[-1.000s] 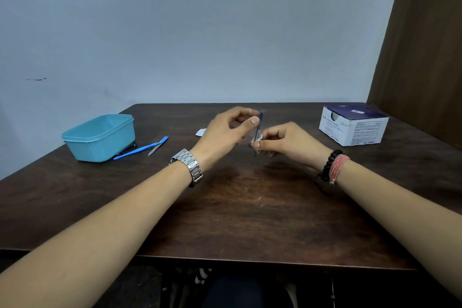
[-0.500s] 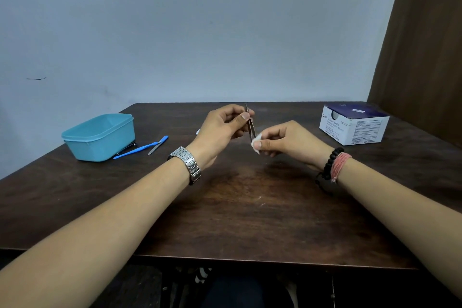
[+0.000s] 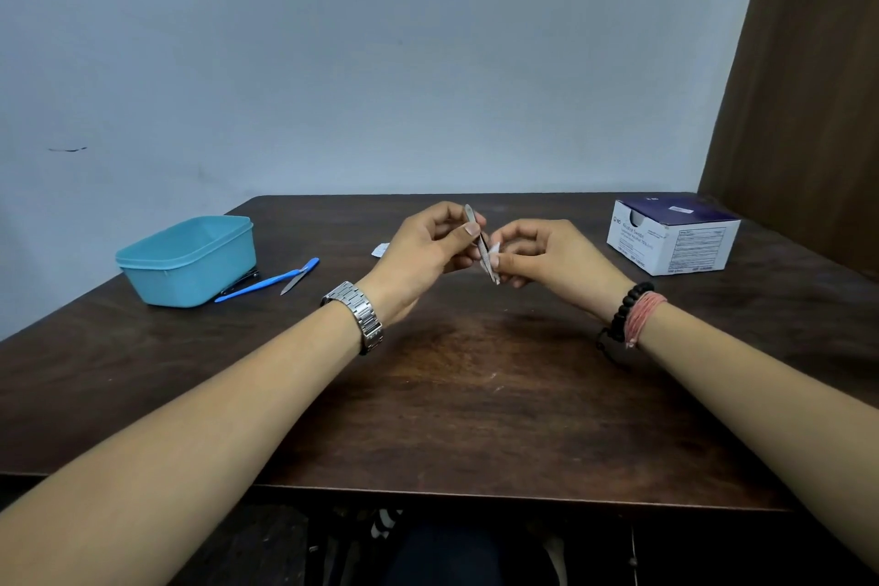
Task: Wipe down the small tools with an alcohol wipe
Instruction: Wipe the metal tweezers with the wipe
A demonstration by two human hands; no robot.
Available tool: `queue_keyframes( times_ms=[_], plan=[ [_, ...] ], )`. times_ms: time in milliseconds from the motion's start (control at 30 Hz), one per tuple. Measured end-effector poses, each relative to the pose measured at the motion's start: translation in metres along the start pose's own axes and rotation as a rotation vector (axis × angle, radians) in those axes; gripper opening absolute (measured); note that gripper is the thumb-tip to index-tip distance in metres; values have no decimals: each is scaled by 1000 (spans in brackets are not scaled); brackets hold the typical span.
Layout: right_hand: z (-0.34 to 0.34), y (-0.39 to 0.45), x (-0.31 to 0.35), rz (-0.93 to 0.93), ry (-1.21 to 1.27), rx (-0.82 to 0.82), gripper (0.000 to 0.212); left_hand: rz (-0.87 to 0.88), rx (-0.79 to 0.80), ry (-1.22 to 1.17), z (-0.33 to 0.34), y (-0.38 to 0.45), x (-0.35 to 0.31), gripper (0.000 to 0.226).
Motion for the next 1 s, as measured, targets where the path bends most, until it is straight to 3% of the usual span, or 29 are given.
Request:
queue_keyframes(
  times_ms=[133, 300, 567, 1000],
  plan=[
    [0, 1, 1, 3, 108, -67, 18, -26, -6, -102, -1, 1, -1, 7],
    [-2, 0, 2, -8, 176, -71, 5, -89, -24, -228, -2, 0, -1, 8],
    [-3, 0, 3, -35, 267, -51, 36, -225, -12, -500, -6, 3, -2, 6],
    [-5, 1, 3, -66, 277, -210, 19, -241, 62, -212, 1, 0, 5, 10]
  ],
)
Point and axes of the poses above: each hand's wrist, its own y-axis towards the middle knuckle, its own z-axis out of the palm, x = y × z, the point moved 1 cm from there along y, towards the middle knuckle, and after that the axes turned 13 degrees about -z, right-handed, at the moved point
